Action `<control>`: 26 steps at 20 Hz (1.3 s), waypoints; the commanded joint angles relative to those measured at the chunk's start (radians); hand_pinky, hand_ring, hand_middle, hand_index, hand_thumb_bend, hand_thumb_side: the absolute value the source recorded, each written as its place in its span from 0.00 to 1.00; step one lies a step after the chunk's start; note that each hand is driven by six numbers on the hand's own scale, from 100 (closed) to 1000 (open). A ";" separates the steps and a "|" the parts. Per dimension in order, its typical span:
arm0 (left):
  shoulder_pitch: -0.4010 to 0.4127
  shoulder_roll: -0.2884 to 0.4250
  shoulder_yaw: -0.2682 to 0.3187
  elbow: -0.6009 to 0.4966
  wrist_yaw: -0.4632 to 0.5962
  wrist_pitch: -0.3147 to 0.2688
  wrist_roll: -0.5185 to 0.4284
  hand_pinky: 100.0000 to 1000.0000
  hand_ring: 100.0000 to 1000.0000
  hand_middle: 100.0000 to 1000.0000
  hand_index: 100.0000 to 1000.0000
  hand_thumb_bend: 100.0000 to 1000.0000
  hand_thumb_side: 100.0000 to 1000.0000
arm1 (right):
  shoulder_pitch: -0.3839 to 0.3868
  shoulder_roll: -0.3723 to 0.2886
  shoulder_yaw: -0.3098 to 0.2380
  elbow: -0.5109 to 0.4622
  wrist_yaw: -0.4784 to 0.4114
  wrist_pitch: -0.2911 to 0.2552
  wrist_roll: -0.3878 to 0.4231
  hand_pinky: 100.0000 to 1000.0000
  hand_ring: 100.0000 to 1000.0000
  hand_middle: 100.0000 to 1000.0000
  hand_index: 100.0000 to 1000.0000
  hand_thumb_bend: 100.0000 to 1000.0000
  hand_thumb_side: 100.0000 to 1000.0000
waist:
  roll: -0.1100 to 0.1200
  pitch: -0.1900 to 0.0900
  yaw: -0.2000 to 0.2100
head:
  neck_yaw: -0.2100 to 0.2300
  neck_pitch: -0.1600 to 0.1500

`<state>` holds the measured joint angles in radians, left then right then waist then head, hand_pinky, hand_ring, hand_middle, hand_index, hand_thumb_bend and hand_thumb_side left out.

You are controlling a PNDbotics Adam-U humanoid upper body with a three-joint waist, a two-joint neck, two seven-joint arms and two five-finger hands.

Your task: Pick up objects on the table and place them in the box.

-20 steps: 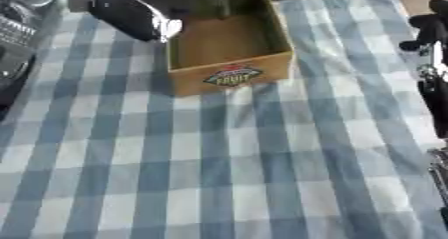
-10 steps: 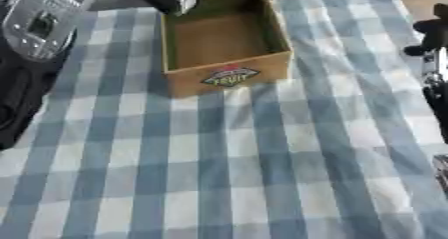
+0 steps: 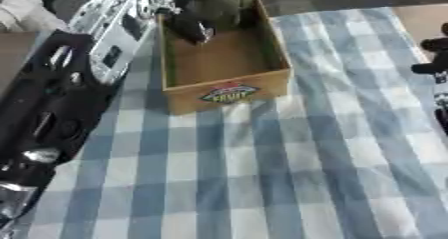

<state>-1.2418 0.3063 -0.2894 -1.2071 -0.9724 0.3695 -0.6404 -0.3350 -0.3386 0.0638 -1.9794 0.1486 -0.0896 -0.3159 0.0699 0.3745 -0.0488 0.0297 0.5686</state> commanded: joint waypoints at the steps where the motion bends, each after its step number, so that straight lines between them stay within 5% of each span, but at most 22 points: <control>1: -0.032 -0.020 0.031 0.065 -0.051 -0.018 0.035 0.69 0.59 0.59 0.41 0.00 0.19 | -0.012 -0.018 0.001 -0.021 -0.006 -0.006 0.002 0.62 0.78 0.62 0.83 0.02 0.57 | -0.007 -0.018 -0.003 | 0.009 -0.017; 10: -0.065 -0.076 0.059 0.273 -0.171 -0.137 0.136 0.75 0.70 0.70 0.55 0.00 0.11 | -0.014 -0.016 0.003 -0.021 -0.010 -0.005 0.005 0.62 0.79 0.62 0.83 0.02 0.57 | -0.009 -0.013 -0.013 | 0.013 -0.014; 15: -0.077 -0.088 0.074 0.359 -0.243 -0.203 0.182 0.80 0.77 0.77 0.75 0.00 0.05 | -0.012 -0.016 0.004 -0.021 -0.012 -0.004 0.007 0.62 0.79 0.62 0.83 0.02 0.57 | -0.010 -0.012 -0.014 | 0.012 -0.004; 18: -0.079 -0.091 0.085 0.370 -0.285 -0.223 0.195 0.82 0.80 0.80 0.83 0.02 0.10 | -0.010 -0.015 0.004 -0.021 -0.013 -0.003 0.009 0.62 0.79 0.62 0.83 0.02 0.57 | -0.011 -0.014 -0.014 | 0.011 0.002; 20: -0.079 -0.091 0.089 0.372 -0.309 -0.229 0.197 0.83 0.82 0.82 0.91 0.21 0.24 | -0.008 -0.014 0.004 -0.021 -0.014 -0.003 0.009 0.62 0.79 0.62 0.83 0.01 0.57 | -0.011 -0.015 -0.013 | 0.011 0.006; 21: -0.079 -0.091 0.091 0.372 -0.320 -0.230 0.197 0.83 0.82 0.82 0.91 0.21 0.24 | -0.008 -0.014 0.004 -0.021 -0.014 -0.002 0.009 0.62 0.79 0.62 0.83 0.01 0.57 | -0.010 -0.015 -0.013 | 0.011 0.007; 23: -0.079 -0.091 0.093 0.371 -0.341 -0.232 0.196 0.84 0.84 0.83 0.95 0.49 0.48 | -0.007 -0.013 0.004 -0.021 -0.014 -0.002 0.010 0.62 0.79 0.62 0.83 0.01 0.57 | -0.010 -0.017 -0.014 | 0.011 0.009; 26: -0.079 -0.090 0.098 0.360 -0.356 -0.232 0.194 0.85 0.84 0.84 0.96 0.67 0.64 | -0.005 -0.012 0.003 -0.021 -0.014 -0.001 0.009 0.62 0.79 0.62 0.83 0.00 0.56 | -0.010 -0.019 -0.014 | 0.011 0.014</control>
<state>-1.2949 0.2022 -0.2030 -0.8259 -1.3166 0.1404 -0.4473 -0.3340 -0.3385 0.0692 -1.9794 0.1392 -0.0890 -0.3096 0.0656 0.3821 -0.0619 0.0410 0.5741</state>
